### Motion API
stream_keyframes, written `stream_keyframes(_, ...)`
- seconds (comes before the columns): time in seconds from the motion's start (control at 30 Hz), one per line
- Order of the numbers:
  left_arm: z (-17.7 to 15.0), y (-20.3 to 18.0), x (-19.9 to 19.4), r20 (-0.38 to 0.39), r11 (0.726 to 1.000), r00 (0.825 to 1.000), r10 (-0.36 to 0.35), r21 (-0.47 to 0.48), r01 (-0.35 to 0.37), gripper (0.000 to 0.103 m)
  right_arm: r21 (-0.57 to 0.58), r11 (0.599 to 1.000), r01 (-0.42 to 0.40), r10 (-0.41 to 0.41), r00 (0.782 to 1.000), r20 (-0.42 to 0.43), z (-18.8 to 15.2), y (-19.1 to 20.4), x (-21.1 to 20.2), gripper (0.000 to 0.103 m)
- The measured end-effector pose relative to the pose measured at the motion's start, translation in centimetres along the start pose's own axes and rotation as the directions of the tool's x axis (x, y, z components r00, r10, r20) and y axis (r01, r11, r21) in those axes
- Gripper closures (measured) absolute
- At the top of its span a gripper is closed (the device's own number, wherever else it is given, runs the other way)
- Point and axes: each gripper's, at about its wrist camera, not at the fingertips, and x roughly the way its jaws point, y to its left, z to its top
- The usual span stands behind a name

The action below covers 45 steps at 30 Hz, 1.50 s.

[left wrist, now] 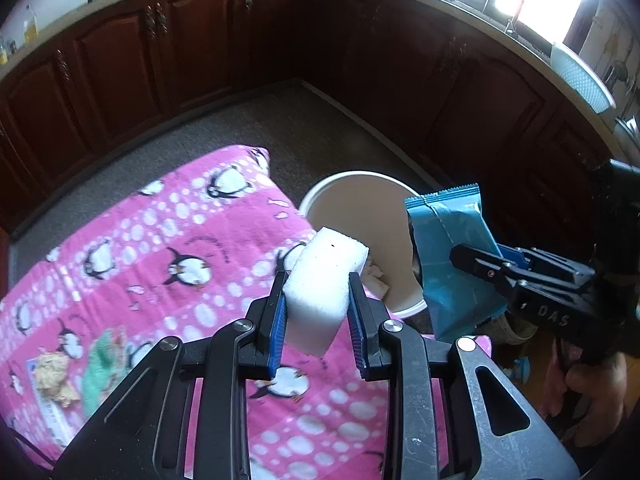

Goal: Collect trash
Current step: 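Carry the foam block and blue packet over the white bin with both grippers, then open both grippers to drop the foam block and blue packet into the bin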

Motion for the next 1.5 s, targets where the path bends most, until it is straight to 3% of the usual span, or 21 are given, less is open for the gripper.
stream_keyframes(0.6,1.0,-1.7,7.8,-0.104,0.993,0.991,-0.085,-0.084,0.077,0.076,0.041,0.993,0.114,-0.109,0.989,-0.097,-0.6,-5.0,5.7,0.070)
stream_keyframes(0.63,1.0,-1.7,8.2,-0.111,0.993,0.990,-0.089,-0.091,0.079,0.075,0.042,0.991,0.125,-0.121,0.988,-0.100,-0.6,-5.0,6.1,0.069)
stream_keyframes(0.7,1.1,-1.7,9.0,-0.122,0.991,0.988,-0.098,-0.108,0.085,0.071,0.054,0.988,0.142,-0.136,0.986,-0.096,-0.6,-5.3,6.5,0.049)
stream_keyframes(0.8,1.0,-1.3,9.6,-0.122,0.986,0.986,-0.111,-0.136,0.094,0.065,0.067,0.984,0.166,-0.159,0.983,-0.094,-0.6,-5.8,6.6,0.049)
stream_keyframes(1.0,0.8,-0.9,9.8,-0.135,0.985,0.984,-0.113,-0.145,0.093,0.051,0.092,0.982,0.164,-0.153,0.982,-0.109,-0.8,-6.2,6.4,0.049)
stream_keyframes(1.5,0.5,-1.0,6.5,-0.102,0.985,0.988,-0.117,-0.135,0.103,0.051,0.095,0.984,0.148,-0.140,0.986,-0.088,-0.7,-4.7,4.7,0.044)
